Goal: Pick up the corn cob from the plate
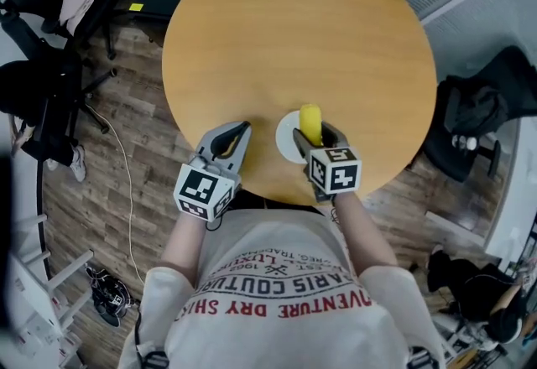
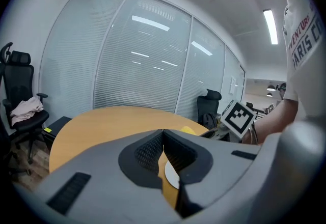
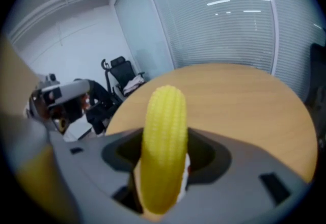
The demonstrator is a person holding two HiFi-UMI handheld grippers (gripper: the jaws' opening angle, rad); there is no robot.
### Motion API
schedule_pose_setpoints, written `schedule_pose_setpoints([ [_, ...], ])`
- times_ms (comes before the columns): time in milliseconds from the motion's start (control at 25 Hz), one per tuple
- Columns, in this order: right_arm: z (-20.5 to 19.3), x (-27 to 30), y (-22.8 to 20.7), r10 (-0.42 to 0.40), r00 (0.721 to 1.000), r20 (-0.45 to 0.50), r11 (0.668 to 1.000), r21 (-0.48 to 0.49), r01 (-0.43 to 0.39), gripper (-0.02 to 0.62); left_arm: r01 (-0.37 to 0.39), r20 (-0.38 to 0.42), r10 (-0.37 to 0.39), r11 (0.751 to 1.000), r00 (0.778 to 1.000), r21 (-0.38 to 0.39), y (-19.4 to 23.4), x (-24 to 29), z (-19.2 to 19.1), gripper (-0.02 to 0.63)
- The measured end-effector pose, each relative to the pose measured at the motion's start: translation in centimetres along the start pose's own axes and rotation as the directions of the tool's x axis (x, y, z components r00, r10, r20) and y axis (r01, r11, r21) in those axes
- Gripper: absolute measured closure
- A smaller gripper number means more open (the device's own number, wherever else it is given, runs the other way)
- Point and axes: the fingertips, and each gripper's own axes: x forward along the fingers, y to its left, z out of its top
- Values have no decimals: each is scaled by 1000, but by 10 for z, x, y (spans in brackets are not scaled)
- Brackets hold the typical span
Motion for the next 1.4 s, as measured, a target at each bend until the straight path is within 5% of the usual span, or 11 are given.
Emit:
schedule_pose_setpoints([
  [320,63,-68,20,7,964,265,998,-57,8,327,35,56,-39,997,998,70,-12,-2,37,571],
  [720,107,-151,24,-29,853,521,994,-73,79,325,85,154,-106,987,982,137,-44,0,96,571],
  [1000,114,-178,15,-30,812,583,994,-69,87,327,96,190,-129,980,973,173,-65,6,118,571],
  [1400,119,-180,19,-8,807,590,991,-101,83,327,78,188,-111,982,976,175,-64,5,120,571],
])
